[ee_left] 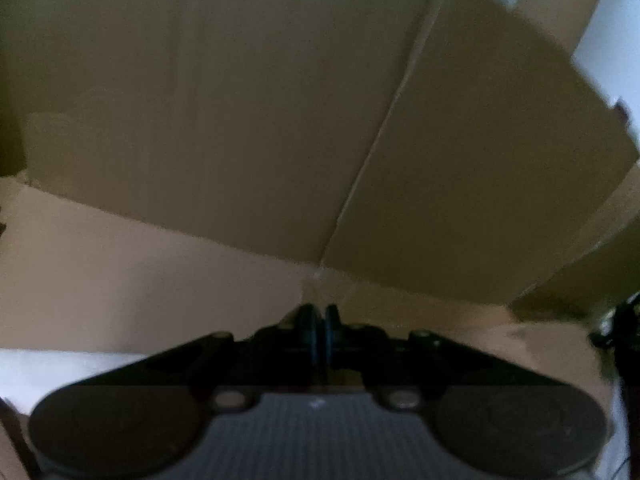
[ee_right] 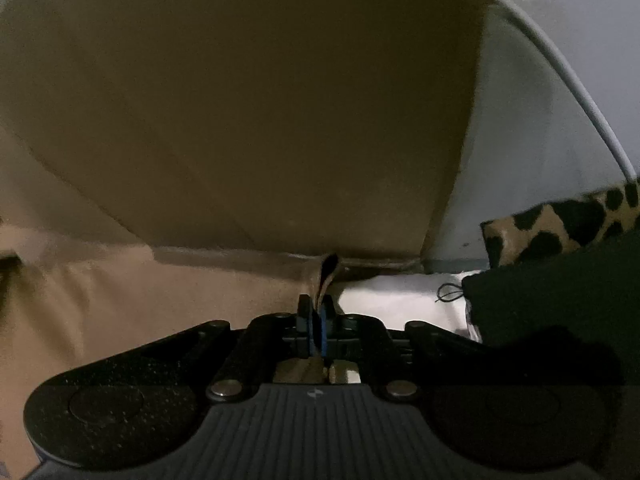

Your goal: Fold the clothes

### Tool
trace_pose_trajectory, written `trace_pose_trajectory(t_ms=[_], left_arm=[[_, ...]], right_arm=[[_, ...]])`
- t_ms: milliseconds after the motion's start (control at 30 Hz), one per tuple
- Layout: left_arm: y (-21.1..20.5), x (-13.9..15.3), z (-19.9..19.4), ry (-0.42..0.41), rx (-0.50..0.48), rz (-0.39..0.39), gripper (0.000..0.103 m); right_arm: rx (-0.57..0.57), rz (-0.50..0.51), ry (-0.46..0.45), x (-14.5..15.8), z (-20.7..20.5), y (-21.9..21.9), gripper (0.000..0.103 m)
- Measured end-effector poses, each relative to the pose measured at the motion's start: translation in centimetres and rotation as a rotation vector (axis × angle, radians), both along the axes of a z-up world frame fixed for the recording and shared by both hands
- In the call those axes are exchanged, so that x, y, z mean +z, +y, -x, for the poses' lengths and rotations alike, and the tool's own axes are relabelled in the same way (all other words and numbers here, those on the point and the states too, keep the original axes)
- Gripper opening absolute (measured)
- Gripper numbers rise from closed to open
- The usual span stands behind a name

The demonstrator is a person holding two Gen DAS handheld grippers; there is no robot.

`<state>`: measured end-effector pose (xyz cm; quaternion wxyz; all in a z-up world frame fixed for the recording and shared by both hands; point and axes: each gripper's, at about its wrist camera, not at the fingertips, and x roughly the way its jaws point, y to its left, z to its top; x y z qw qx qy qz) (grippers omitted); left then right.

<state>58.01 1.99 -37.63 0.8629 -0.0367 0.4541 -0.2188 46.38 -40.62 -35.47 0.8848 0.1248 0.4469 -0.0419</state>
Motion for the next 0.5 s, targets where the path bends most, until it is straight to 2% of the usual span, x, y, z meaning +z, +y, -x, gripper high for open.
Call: trace_pose_trajectory(t_ms=[67,133,167,233,267,333,500], left_arm=[[-0.2,-0.4,-0.1,0.013,-0.009,-0.019,0.006],[-0.2,-0.7,-0.3,0.027,-0.012,-0.034,0.011],[0.0,-0.7,-0.5,0.035,-0.006,-0.035,0.013],[0.1,-0.4,-0.6,0.038,-0.001,-0.036,0.017],[0.0,-0.1,-0.5,0.036,-0.001,-0.042,0.023],[-0.6,0.1,-0.2,0.03,-0.002,-0.058,0.028],[1.4,1.6,2.1,0.022,0.021,-0.083,0.029]], right_arm=[[0.001,-0.038,-0.014,0.6,0.8,-0.2,0.012],[0.008,-0.059,-0.018,1.4,1.8,0.0,0.038],[0.013,-0.067,-0.02,1.8,2.5,0.2,0.042],[0.047,-0.069,-0.02,2.5,3.7,0.8,0.044],[0.064,-0.065,-0.018,2.7,4.2,1.1,0.044],[0.09,-0.047,-0.014,2.8,5.0,1.8,0.044],[0.122,-0.01,0.037,2.0,7.4,2.8,0.044]])
